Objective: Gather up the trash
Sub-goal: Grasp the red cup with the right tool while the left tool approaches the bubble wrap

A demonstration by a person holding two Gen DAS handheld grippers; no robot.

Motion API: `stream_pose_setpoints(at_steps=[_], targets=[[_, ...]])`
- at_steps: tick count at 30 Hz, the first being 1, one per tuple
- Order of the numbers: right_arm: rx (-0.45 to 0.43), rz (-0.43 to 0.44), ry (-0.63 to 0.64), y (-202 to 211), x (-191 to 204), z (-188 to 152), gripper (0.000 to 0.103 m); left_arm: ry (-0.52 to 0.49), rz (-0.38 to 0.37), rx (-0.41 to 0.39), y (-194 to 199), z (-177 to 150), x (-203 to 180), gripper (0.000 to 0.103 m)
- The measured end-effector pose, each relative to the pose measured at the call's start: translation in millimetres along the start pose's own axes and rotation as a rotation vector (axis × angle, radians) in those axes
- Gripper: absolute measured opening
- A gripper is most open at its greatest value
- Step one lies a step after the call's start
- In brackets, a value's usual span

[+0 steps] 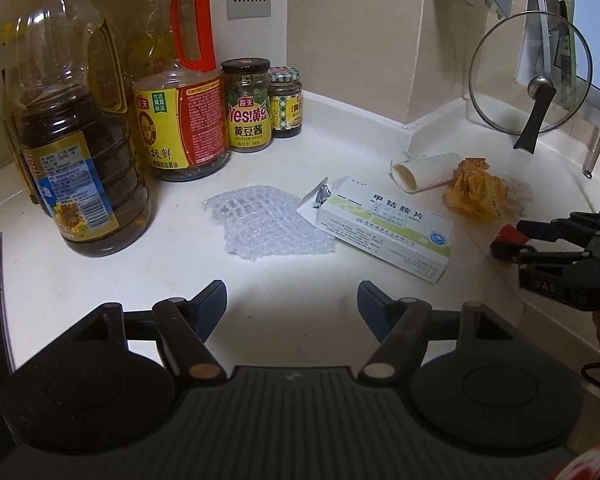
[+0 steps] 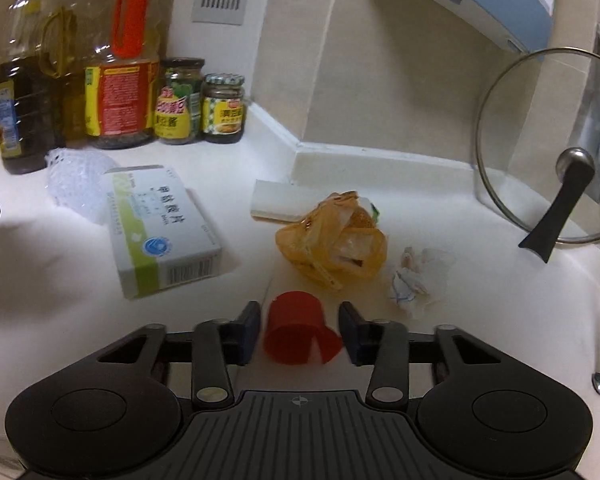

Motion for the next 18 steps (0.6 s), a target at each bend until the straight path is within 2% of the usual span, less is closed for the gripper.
stream_pose_setpoints(at_steps=[5,7,11,18], targets=[[0.009,0.01,-0.061,-1,-9,4,0.037,-0.003,-0.006,0.001,-8,6,4,0.07],[0.012,0.03,-0.127,1,-15,6,0.032,-0.003,-0.009,-0.002,-11,8,6,0.07],[0.02,0.076,-0.292,6,-34,9,0.032,0.0,-0.008,-0.012,-18,16,10,0.07],[0.006,0.123,-0.5,17,-62,10,0.032,0.027,0.006,-0.034,-36,34,26,0.07]])
Point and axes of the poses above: each gripper's, at about its wrist camera, not at the fingertips, and y roughly against the way its jaws point, x to its left, z to its top, the point moved 9 cm from there along -y, roughly the way its jaws point, and after that the axes turned 9 degrees about x, right-handed, at the moved point
